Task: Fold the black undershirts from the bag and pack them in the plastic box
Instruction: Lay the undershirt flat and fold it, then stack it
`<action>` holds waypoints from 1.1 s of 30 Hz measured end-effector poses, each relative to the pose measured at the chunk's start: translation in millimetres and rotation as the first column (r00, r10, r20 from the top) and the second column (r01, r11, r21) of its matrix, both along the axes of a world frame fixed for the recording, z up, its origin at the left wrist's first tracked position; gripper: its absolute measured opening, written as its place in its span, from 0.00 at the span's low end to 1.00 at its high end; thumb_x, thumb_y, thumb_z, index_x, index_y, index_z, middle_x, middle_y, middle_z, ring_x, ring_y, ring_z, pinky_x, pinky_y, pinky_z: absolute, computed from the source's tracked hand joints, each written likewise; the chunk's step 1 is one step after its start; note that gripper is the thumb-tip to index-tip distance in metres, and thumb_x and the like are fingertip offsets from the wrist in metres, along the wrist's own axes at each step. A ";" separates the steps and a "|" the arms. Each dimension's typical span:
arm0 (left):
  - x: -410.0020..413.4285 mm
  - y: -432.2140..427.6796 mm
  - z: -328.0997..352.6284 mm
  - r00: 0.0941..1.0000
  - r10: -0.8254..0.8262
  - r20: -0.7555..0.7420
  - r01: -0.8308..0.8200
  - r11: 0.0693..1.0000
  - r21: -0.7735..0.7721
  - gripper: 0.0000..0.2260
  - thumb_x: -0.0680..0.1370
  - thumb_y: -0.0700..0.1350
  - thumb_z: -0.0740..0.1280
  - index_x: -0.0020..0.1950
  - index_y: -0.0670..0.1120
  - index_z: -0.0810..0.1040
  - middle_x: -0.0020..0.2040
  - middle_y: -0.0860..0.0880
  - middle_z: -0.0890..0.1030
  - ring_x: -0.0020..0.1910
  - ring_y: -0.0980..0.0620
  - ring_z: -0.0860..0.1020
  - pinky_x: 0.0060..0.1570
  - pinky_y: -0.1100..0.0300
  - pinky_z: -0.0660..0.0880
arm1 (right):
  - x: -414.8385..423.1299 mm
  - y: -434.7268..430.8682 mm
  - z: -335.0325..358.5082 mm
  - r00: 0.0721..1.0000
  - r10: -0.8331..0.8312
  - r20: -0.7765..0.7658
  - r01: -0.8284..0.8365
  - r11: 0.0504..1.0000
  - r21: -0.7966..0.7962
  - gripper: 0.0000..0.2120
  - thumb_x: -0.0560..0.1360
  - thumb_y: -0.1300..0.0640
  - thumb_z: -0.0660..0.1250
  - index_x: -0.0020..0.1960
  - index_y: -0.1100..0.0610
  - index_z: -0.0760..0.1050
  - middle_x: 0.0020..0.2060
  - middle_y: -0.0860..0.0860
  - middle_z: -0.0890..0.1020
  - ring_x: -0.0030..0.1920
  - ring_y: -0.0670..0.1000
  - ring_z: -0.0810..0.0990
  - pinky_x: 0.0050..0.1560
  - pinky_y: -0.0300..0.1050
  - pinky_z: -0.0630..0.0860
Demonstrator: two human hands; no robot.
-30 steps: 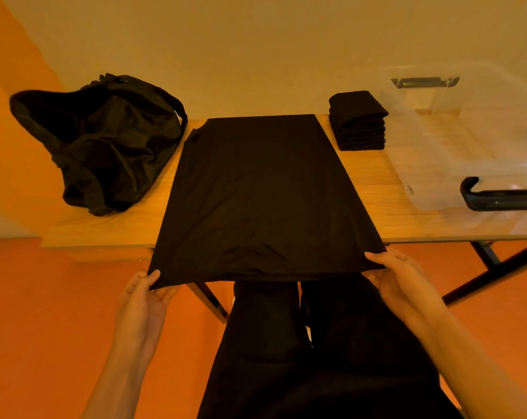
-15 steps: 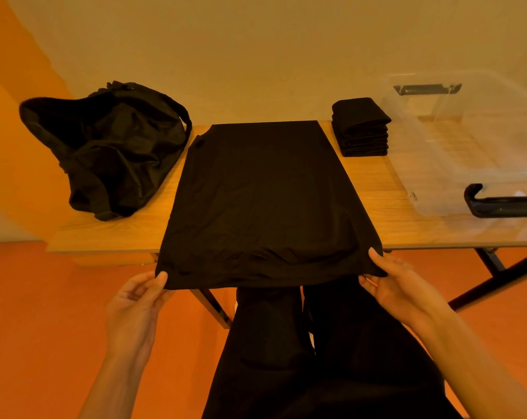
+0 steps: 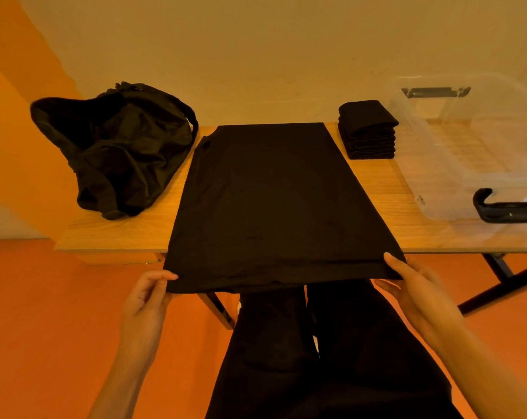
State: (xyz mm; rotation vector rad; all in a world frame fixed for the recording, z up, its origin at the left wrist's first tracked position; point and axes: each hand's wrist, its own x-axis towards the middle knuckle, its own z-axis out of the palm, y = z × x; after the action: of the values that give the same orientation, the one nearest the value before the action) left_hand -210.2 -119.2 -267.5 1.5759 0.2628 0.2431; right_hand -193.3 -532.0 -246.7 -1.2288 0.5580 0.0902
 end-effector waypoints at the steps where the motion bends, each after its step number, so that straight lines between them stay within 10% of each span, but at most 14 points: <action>1: -0.8 -1.1 0.7 1.000 -0.022 -0.020 0.023 0.996 0.081 0.14 0.84 0.38 0.61 0.50 0.53 0.83 0.54 0.47 0.83 0.55 0.54 0.82 0.56 0.55 0.78 | -1.0 3.7 1.0 0.999 -0.023 0.023 0.023 1.000 -0.016 0.17 0.76 0.57 0.71 0.63 0.57 0.76 0.59 0.54 0.84 0.56 0.52 0.85 0.58 0.51 0.80; 8: 1.3 -4.8 2.6 0.991 -0.125 0.036 0.096 0.888 0.450 0.14 0.69 0.44 0.76 0.51 0.57 0.81 0.51 0.55 0.81 0.55 0.55 0.81 0.55 0.62 0.78 | -9.5 16.0 7.4 0.978 -0.047 0.203 0.049 0.999 -0.004 0.21 0.74 0.63 0.72 0.64 0.52 0.70 0.56 0.56 0.85 0.55 0.55 0.84 0.50 0.46 0.82; 16: 3.1 -11.0 10.0 0.983 0.005 0.184 -0.083 0.905 0.417 0.01 0.76 0.43 0.71 0.45 0.49 0.80 0.52 0.53 0.74 0.54 0.48 0.77 0.52 0.64 0.76 | -17.4 16.4 13.0 0.967 0.105 0.234 -0.096 0.994 -0.047 0.34 0.67 0.74 0.71 0.68 0.52 0.70 0.56 0.56 0.85 0.48 0.56 0.86 0.47 0.44 0.84; 22: 4.1 -14.7 18.2 0.969 0.100 0.225 -0.167 0.938 0.304 0.06 0.77 0.43 0.71 0.44 0.55 0.79 0.50 0.54 0.77 0.53 0.44 0.77 0.52 0.46 0.75 | -10.3 18.0 6.1 0.961 0.161 0.226 -0.141 0.985 -0.101 0.38 0.66 0.75 0.73 0.71 0.51 0.69 0.56 0.58 0.85 0.57 0.57 0.84 0.50 0.46 0.83; 30: 6.0 -19.2 26.8 0.969 0.203 0.140 -0.222 0.965 0.137 0.11 0.83 0.37 0.65 0.55 0.54 0.77 0.49 0.55 0.81 0.56 0.41 0.80 0.59 0.46 0.76 | -9.9 27.0 6.1 0.929 0.170 0.328 -0.063 0.948 -0.311 0.27 0.72 0.69 0.74 0.67 0.53 0.72 0.53 0.52 0.86 0.52 0.48 0.85 0.49 0.42 0.82; 33: 4.3 -13.2 26.2 0.980 0.127 0.150 -0.163 0.952 0.259 0.14 0.83 0.39 0.63 0.66 0.52 0.79 0.49 0.53 0.79 0.46 0.49 0.80 0.51 0.58 0.78 | -9.2 24.6 3.1 0.935 0.139 0.325 0.015 0.903 -0.429 0.13 0.70 0.56 0.75 0.54 0.53 0.80 0.40 0.52 0.84 0.36 0.47 0.81 0.42 0.42 0.79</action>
State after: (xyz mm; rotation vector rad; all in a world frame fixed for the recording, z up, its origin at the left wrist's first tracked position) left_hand -205.9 -132.4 -241.3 1.8042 0.2509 0.5145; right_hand -202.5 -507.3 -243.6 -1.6488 0.2265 -0.2066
